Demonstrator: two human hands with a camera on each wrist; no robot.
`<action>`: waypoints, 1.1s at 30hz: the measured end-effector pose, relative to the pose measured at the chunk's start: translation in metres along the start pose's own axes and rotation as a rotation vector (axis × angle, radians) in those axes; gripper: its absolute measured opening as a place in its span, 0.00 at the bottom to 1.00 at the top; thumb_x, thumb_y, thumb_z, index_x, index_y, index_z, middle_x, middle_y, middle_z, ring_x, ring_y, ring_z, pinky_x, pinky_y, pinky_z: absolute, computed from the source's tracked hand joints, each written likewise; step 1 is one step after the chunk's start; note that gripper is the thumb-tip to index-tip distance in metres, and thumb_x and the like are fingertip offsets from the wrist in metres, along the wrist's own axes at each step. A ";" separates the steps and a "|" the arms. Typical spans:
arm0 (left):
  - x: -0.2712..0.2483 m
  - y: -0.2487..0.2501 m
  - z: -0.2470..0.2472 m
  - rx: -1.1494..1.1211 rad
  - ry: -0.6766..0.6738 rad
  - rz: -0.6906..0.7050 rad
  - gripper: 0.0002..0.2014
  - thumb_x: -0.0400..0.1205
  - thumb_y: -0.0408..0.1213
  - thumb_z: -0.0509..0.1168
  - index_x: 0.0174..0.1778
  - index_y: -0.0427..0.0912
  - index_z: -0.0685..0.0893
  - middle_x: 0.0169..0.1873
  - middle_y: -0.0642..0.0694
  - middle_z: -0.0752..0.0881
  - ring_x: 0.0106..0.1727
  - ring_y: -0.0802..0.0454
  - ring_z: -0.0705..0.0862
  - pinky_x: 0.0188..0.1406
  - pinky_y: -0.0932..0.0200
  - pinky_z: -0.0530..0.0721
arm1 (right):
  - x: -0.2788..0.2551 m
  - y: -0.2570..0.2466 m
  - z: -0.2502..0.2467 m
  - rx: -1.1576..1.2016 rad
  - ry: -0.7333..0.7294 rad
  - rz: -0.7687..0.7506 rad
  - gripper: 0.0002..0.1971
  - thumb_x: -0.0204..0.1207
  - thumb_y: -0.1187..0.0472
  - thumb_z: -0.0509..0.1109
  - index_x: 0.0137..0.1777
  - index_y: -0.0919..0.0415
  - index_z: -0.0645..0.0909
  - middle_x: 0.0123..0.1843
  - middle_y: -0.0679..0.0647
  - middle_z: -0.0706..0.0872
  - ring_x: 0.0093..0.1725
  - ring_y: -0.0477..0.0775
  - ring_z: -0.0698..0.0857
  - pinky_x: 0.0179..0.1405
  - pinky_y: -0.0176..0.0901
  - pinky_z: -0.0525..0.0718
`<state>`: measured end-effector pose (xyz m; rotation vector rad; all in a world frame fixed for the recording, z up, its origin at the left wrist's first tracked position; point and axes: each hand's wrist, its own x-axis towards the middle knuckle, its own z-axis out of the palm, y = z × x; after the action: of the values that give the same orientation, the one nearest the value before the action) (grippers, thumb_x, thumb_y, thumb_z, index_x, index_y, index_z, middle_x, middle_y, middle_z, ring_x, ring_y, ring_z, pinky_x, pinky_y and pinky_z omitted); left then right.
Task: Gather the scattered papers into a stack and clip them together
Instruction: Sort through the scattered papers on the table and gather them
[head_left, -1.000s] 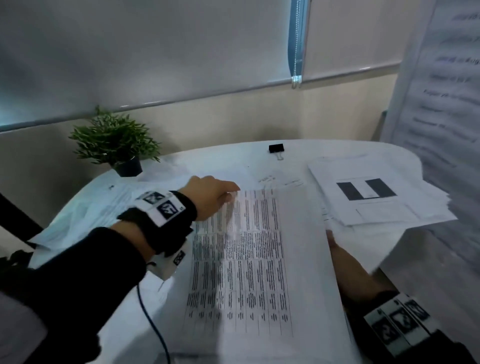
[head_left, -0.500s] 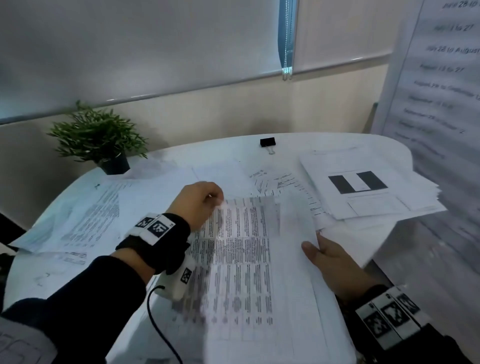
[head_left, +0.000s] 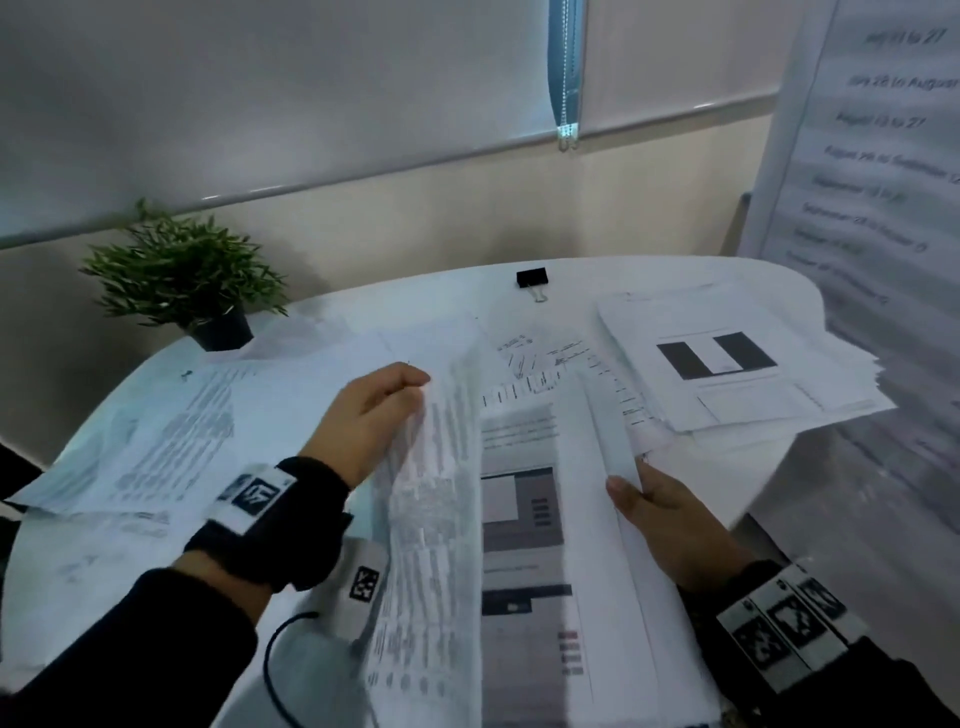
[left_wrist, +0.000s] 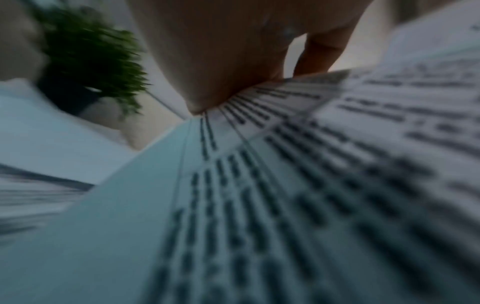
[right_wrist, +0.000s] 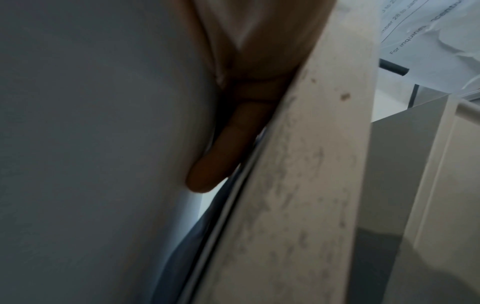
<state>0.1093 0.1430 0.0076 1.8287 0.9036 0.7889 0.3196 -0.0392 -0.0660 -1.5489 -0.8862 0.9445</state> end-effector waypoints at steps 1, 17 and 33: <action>0.001 0.006 0.014 0.100 -0.053 0.058 0.04 0.73 0.47 0.65 0.41 0.56 0.83 0.32 0.61 0.83 0.35 0.64 0.78 0.37 0.69 0.74 | 0.000 -0.001 0.000 0.009 -0.002 0.005 0.09 0.82 0.55 0.62 0.54 0.42 0.81 0.56 0.46 0.89 0.61 0.50 0.85 0.69 0.56 0.78; 0.013 0.010 0.077 0.699 -0.255 0.125 0.43 0.64 0.69 0.70 0.74 0.59 0.69 0.61 0.50 0.81 0.65 0.48 0.76 0.67 0.46 0.72 | -0.001 -0.001 0.000 0.001 -0.059 -0.045 0.13 0.84 0.57 0.57 0.58 0.43 0.82 0.53 0.40 0.90 0.54 0.42 0.88 0.56 0.41 0.85; -0.055 0.061 0.133 0.796 -0.432 -0.119 0.43 0.63 0.76 0.65 0.61 0.44 0.68 0.56 0.46 0.75 0.58 0.45 0.77 0.57 0.48 0.80 | -0.006 -0.006 -0.007 0.314 -0.070 0.018 0.14 0.82 0.48 0.60 0.64 0.40 0.81 0.61 0.50 0.87 0.62 0.48 0.85 0.60 0.40 0.82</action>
<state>0.2039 0.0182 0.0068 2.4563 1.1036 -0.0958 0.3233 -0.0462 -0.0589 -1.2633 -0.7327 1.0999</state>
